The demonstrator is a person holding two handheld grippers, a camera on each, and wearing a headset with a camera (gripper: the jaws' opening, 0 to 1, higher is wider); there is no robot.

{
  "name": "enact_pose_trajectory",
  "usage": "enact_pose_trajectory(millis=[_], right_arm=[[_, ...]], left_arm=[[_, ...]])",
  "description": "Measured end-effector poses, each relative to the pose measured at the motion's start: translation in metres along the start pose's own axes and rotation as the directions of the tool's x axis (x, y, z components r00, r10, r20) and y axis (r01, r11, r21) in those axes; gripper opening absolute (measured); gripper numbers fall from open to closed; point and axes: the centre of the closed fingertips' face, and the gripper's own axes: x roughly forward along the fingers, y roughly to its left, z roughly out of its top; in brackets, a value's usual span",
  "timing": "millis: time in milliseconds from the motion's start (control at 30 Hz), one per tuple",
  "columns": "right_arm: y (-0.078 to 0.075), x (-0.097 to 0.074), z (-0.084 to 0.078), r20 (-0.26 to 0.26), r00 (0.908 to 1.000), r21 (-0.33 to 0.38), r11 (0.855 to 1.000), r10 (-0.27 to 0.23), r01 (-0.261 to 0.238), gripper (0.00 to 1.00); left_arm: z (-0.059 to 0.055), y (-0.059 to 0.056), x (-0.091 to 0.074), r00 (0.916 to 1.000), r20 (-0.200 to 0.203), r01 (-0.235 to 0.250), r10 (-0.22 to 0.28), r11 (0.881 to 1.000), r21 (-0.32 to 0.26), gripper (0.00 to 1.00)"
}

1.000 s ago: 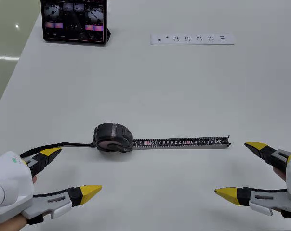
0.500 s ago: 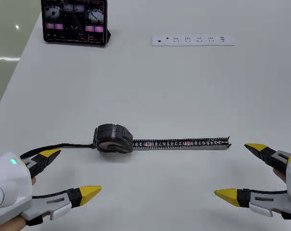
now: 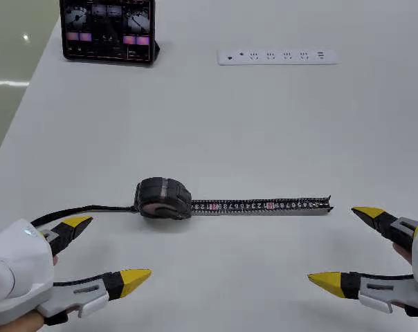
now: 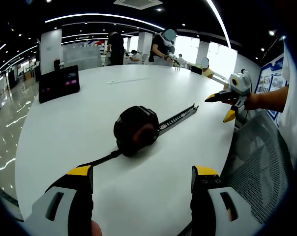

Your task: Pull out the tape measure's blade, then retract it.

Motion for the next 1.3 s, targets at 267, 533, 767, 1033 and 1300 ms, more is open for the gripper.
enact_pose_trajectory(millis=[267,533,767,1033,1300], right_arm=[[-0.001,0.001,0.002,0.001,1.0000,-0.003,1.000,-0.001,0.001,0.82],[-0.004,0.001,0.007,0.009,1.0000,-0.008,1.000,-0.003,0.003,0.82],[-0.008,0.000,0.007,0.011,0.9999,-0.006,1.000,-0.008,0.008,0.82],[-0.010,0.000,0.005,0.008,0.9999,-0.005,1.000,-0.009,0.009,0.82],[-0.012,0.000,0.005,0.008,0.9999,-0.002,1.000,-0.008,0.008,0.82]], left_arm=[[0.005,-0.004,0.005,1.0000,0.007,-0.001,0.001,1.000,-0.007,0.79],[0.017,-0.005,0.018,0.9992,0.033,-0.024,0.025,0.999,-0.041,0.79],[0.024,-0.006,0.030,0.9989,0.034,-0.030,0.033,0.998,-0.062,0.78],[0.029,-0.011,0.044,0.9992,0.034,-0.018,0.021,0.996,-0.092,0.78],[0.028,-0.012,0.057,0.9994,0.030,-0.012,0.015,0.994,-0.106,0.78]])
